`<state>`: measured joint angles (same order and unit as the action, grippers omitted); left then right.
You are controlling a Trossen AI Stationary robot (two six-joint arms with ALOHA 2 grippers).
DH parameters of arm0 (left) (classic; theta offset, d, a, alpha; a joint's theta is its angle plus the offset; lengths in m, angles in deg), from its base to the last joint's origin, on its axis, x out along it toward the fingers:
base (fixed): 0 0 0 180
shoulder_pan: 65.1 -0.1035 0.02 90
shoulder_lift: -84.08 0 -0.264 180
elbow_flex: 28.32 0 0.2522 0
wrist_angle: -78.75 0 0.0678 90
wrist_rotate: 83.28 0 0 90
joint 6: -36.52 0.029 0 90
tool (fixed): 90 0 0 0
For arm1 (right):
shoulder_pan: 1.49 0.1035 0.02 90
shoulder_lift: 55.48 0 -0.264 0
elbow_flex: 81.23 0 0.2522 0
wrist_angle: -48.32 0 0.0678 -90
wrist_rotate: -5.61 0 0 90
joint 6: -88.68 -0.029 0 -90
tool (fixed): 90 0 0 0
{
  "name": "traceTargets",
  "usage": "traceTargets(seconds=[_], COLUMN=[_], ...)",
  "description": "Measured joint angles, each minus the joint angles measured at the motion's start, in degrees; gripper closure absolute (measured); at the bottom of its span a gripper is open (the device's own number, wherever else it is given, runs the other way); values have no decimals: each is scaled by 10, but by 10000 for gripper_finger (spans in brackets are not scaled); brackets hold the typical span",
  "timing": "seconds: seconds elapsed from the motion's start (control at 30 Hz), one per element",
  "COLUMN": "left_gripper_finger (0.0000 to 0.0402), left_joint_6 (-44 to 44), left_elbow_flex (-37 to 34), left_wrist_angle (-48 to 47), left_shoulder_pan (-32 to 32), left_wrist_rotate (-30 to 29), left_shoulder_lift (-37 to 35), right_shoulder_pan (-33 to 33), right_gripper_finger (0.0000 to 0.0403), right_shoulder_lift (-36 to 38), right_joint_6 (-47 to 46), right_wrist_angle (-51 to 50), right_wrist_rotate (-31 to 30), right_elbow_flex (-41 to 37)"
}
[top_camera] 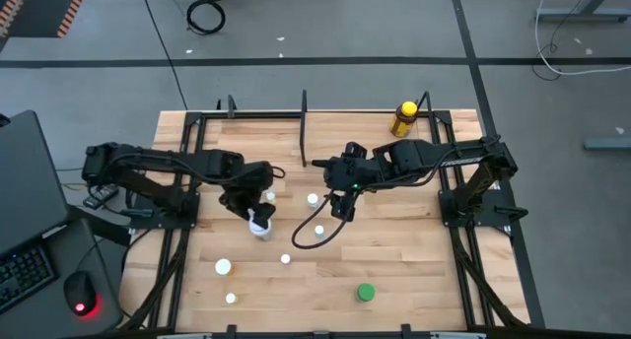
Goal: Pick and place medicine bottles onto shelf by color
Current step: Put the large white pill bottle on the shelf
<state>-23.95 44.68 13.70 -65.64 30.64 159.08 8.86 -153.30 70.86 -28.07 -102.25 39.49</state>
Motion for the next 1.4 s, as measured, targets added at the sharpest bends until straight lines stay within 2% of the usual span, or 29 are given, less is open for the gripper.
traceTargets(seconds=[0.2, 0.4, 0.57, 0.73, 0.9, 1.17, 1.4], left_gripper_finger=[40, 43, 42, 41, 42, 41, 40], left_joint_6=[-53, -94, -94, -59, -16, 50, 121], left_elbow_flex=[0, 1, 1, 1, 1, 1, 1], left_wrist_angle=[28, 40, 82, 146, 246, 392, 459], left_shoulder_pan=[-4, -4, -4, -6, -7, -7, -7], left_wrist_rotate=[-43, -103, -166, -237, -234, -185, -140], left_shoulder_lift=[-92, -203, -280, -311, -316, -325, -330], right_shoulder_pan=[0, 0, 0, 0, 0, -5, -8], right_gripper_finger=[85, 85, 85, 85, 85, 85, 85], right_shoulder_lift=[0, 0, -7, -38, -61, -96, -140], right_joint_6=[0, -5, -5, -11, -35, -18, -18], right_wrist_angle=[2, 51, 117, 135, 184, 306, 401], right_wrist_rotate=[4, 13, 26, 32, 54, 57, 59], right_elbow_flex=[0, 0, 0, 0, -1, 0, 1])
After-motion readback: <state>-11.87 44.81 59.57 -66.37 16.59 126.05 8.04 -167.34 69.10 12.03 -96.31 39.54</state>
